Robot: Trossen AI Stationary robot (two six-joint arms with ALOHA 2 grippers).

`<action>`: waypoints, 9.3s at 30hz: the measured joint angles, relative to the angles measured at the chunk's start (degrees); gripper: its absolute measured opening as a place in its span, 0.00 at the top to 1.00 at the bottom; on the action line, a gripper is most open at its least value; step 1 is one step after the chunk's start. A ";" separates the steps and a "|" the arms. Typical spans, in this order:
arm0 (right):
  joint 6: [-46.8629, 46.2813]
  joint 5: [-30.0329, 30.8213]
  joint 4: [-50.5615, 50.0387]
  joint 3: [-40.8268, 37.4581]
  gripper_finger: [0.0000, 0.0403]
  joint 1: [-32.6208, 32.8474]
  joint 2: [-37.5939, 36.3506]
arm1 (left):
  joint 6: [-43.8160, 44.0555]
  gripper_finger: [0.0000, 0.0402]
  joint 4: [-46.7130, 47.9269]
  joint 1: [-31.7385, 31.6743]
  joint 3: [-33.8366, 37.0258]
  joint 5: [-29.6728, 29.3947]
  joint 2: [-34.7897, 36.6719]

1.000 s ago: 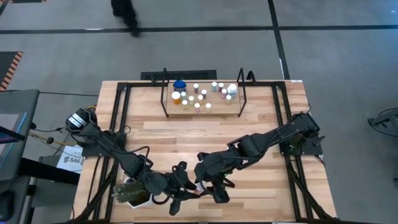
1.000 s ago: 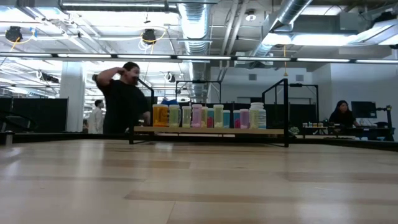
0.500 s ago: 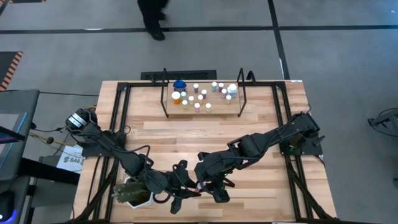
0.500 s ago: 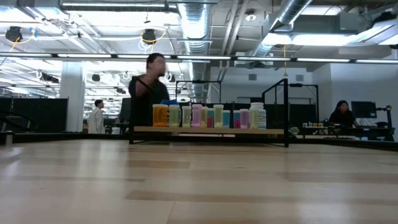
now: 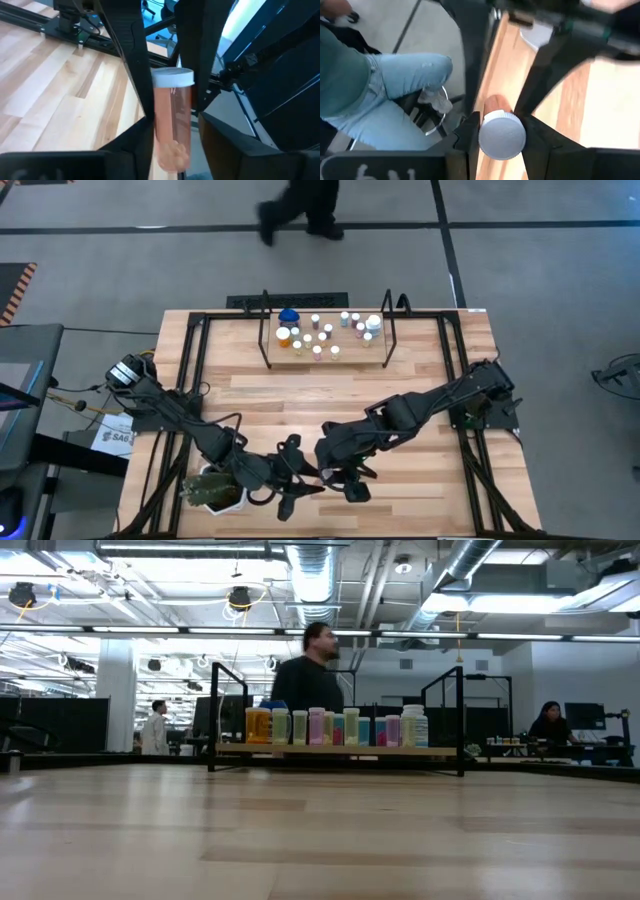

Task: Pick and place medicine bottles onto shelf by color
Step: Put the orange pill bottle on the shelf

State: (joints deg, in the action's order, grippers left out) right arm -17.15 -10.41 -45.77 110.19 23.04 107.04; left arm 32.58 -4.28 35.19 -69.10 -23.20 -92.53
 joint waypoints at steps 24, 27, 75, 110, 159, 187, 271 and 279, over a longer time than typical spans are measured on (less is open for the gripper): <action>3.54 15.23 -31.86 -0.07 0.67 -13.16 -1.16 | 14.68 0.44 15.64 2.32 -0.04 -0.07 0.09; 3.54 17.02 -33.01 -0.07 0.67 -14.76 -1.14 | 15.96 0.44 15.53 4.33 -0.04 -0.60 0.09; 8.15 26.86 -34.55 -12.43 0.66 -38.46 1.09 | -0.04 0.44 36.65 0.16 -0.04 -13.64 22.78; 14.67 26.84 -32.45 -13.22 0.65 -39.00 6.09 | -3.28 0.44 43.12 0.16 0.00 -13.05 37.88; 40.77 26.99 -29.96 -11.37 0.65 -42.45 8.57 | -1.82 0.44 48.86 0.17 -0.02 -15.13 43.45; 49.33 26.96 -26.70 -11.37 0.65 -43.81 8.57 | -4.58 0.44 48.84 0.17 -0.05 -14.77 43.92; 19.68 28.60 -44.18 -2.99 0.65 -22.97 -4.60 | -14.96 0.44 40.33 -8.39 0.00 -12.95 31.92; 9.19 25.27 -44.20 -0.81 0.65 -9.21 -4.19 | -26.35 0.44 23.31 -14.74 0.00 0.90 18.40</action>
State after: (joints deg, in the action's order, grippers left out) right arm -7.96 14.85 -89.97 109.38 13.83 102.85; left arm 6.23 19.02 20.45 -69.10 -22.30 -74.13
